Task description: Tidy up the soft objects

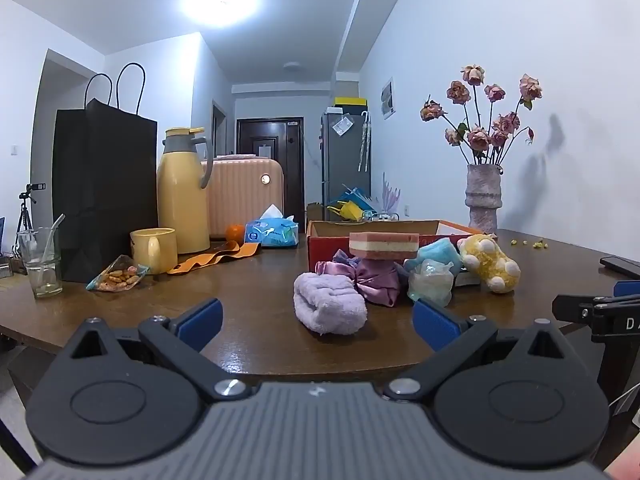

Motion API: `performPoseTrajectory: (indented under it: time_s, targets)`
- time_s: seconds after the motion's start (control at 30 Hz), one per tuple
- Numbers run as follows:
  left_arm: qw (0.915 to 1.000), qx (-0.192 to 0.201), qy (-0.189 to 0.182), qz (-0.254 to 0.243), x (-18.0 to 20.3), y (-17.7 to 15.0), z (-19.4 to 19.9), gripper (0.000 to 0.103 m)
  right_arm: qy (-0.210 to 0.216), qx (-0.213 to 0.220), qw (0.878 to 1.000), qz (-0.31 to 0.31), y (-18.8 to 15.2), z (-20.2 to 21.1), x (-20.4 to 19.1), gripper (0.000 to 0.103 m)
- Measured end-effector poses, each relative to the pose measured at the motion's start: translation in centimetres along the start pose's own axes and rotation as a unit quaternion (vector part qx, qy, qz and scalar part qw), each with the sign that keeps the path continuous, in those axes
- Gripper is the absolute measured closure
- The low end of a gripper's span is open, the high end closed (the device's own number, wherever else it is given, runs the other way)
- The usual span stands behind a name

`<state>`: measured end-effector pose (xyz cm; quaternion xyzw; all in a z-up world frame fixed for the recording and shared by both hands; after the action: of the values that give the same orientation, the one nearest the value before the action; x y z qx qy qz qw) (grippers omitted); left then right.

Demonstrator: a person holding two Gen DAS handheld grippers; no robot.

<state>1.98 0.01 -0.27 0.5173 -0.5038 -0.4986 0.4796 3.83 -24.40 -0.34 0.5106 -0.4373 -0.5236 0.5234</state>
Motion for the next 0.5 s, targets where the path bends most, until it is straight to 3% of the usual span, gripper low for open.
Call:
performPoseTrajectory:
  time_s: [0.5]
  targets:
    - [1.0, 0.003, 0.0, 0.0, -0.13, 0.38, 0.09, 0.0, 0.003, 0.011, 1.0, -0.006, 0.4, -0.03, 0.1, 0.0]
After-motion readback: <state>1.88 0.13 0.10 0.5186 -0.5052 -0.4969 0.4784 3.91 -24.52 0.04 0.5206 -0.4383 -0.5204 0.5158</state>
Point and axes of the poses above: each gripper's, at about its wrist camera, not at the fingertips, and z roughly against the way its jaws point, x to its right, y to its top, the point moved 2 cm from there along -z, roughly the way its jaws point, and after that the axes turned 11 degrees about x, right-handed, at the moved point
